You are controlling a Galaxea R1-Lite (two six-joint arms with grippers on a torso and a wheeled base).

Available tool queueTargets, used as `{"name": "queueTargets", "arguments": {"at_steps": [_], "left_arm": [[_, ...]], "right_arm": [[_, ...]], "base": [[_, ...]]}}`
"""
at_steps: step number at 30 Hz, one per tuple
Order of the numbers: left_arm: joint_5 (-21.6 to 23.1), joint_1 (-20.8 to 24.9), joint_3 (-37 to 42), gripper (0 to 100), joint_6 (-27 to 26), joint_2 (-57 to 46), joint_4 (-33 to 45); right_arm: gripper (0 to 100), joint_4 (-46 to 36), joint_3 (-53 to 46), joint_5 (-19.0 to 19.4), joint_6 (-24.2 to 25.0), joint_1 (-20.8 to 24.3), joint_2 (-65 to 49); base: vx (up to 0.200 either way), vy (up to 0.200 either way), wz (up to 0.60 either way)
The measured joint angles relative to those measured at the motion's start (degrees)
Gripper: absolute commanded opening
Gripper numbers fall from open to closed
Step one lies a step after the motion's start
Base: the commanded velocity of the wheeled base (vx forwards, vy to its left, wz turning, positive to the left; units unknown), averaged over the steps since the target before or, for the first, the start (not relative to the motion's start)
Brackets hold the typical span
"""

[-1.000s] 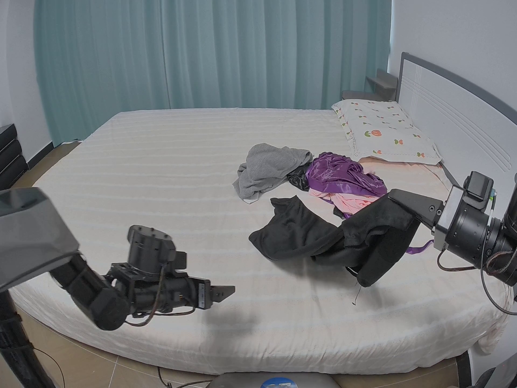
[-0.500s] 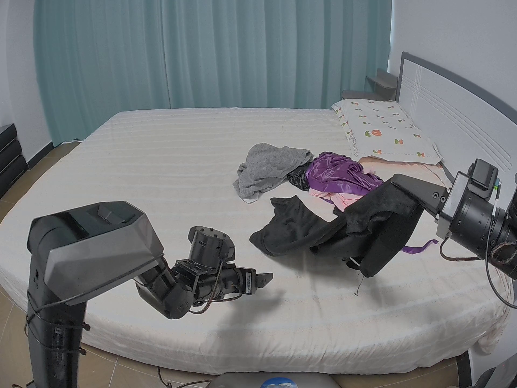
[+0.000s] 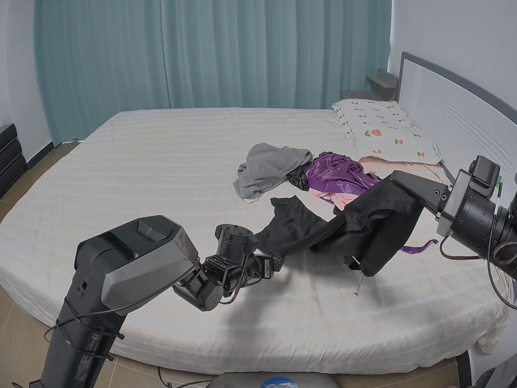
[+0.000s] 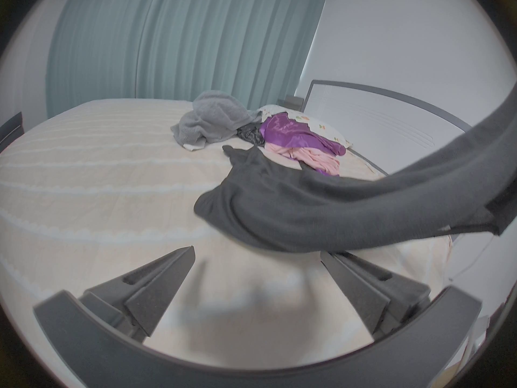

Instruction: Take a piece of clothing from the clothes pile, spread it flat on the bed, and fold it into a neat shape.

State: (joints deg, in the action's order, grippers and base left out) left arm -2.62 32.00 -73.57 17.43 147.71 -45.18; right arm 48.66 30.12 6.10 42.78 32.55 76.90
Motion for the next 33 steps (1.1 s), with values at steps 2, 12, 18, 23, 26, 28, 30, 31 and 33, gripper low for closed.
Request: {"name": "queueTargets", "arguments": {"at_steps": [2,12,18,23,26,28,30,31,33], "left_arm": [[-0.60,0.11,-2.86,0,0.05,1.54,0.02],[-1.97,0.71,-11.72,0,0.09,6.10,2.90],[-6.62,0.16,-11.24,0,0.41,6.78,1.90],[-6.99,-0.72,-6.63,0,2.22,3.75,1.41],[-7.03,-1.38,-2.56,0,3.52,-0.57,1.33],[-7.08,-1.85,0.52,0,4.22,-4.22,1.48],[-7.19,-2.27,3.07,0,4.79,-7.72,2.18],[-7.25,-2.51,4.97,0,5.61,-10.95,3.22],[-7.34,-2.73,6.64,0,6.77,-14.71,4.92]], "right_arm": [[0,0.00,-0.02,0.00,0.00,-0.02,0.02],[0,0.24,0.06,0.02,0.22,-0.26,0.85],[0,0.35,-0.11,-0.05,0.22,-0.96,0.99],[0,0.35,-0.35,0.20,0.38,-2.26,1.11],[0,0.35,-0.44,0.46,0.46,-3.39,1.40],[0,0.35,-0.44,0.82,0.57,-4.24,1.73],[0,0.38,-0.39,1.54,0.63,-5.21,2.34],[0,0.41,-0.15,2.05,0.68,-5.88,3.01],[0,0.73,0.35,2.60,0.74,-6.80,4.28]], "base": [[0.000,0.000,0.00],[0.000,0.000,0.00],[0.000,0.000,0.00],[0.000,0.000,0.00],[0.000,0.000,0.00],[0.000,0.000,0.00],[0.000,0.000,0.00],[0.000,0.000,0.00],[0.000,0.000,0.00]]}}
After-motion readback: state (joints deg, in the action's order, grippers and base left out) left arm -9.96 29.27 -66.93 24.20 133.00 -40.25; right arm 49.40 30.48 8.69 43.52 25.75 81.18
